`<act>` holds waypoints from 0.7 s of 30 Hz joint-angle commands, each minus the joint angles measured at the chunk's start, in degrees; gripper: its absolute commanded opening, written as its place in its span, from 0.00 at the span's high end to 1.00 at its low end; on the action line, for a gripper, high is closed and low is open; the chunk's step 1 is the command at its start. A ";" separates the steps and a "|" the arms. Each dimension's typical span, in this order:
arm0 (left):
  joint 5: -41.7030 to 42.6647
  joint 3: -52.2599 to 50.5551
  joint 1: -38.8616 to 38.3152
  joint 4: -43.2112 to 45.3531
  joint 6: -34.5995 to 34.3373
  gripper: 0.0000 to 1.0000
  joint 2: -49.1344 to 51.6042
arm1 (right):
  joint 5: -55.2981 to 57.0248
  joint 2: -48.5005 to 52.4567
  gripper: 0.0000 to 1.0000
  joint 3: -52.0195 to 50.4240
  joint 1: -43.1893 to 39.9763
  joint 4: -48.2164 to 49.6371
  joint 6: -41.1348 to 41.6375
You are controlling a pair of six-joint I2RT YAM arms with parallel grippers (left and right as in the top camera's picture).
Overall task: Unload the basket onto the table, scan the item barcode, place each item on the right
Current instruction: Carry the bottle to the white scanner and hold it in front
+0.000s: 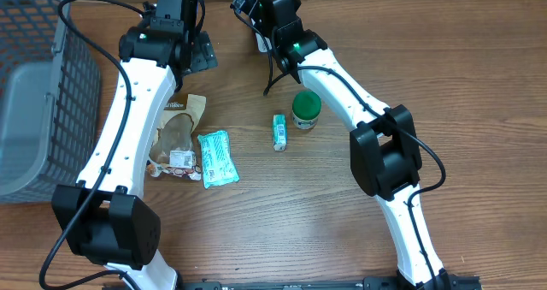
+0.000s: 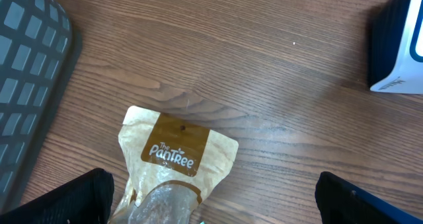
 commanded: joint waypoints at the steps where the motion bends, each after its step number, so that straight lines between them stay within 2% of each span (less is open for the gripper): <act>1: -0.98 0.70 -0.17 0.24 0.66 0.01 -0.83 | 3.56 -1.11 0.70 1.03 0.24 3.32 -0.15; 4: -0.98 0.70 -0.15 0.24 0.66 0.00 -0.85 | 10.84 -2.27 0.71 1.07 1.31 7.54 -0.15; 7: -0.98 0.70 -0.17 0.24 0.66 0.00 -0.85 | 12.22 -4.33 0.72 1.07 2.12 7.78 0.15; 11: -0.98 0.70 -0.15 0.24 0.66 0.00 -0.83 | 12.44 -10.19 0.64 1.07 2.58 5.49 10.54; 14: -0.98 0.70 -0.17 0.24 0.66 0.00 -0.85 | 12.44 -15.87 0.62 1.07 2.27 -0.87 19.85; 21: -0.98 0.70 -0.15 0.24 0.66 0.00 -0.85 | 11.06 -29.53 0.63 1.07 -3.82 -29.42 43.04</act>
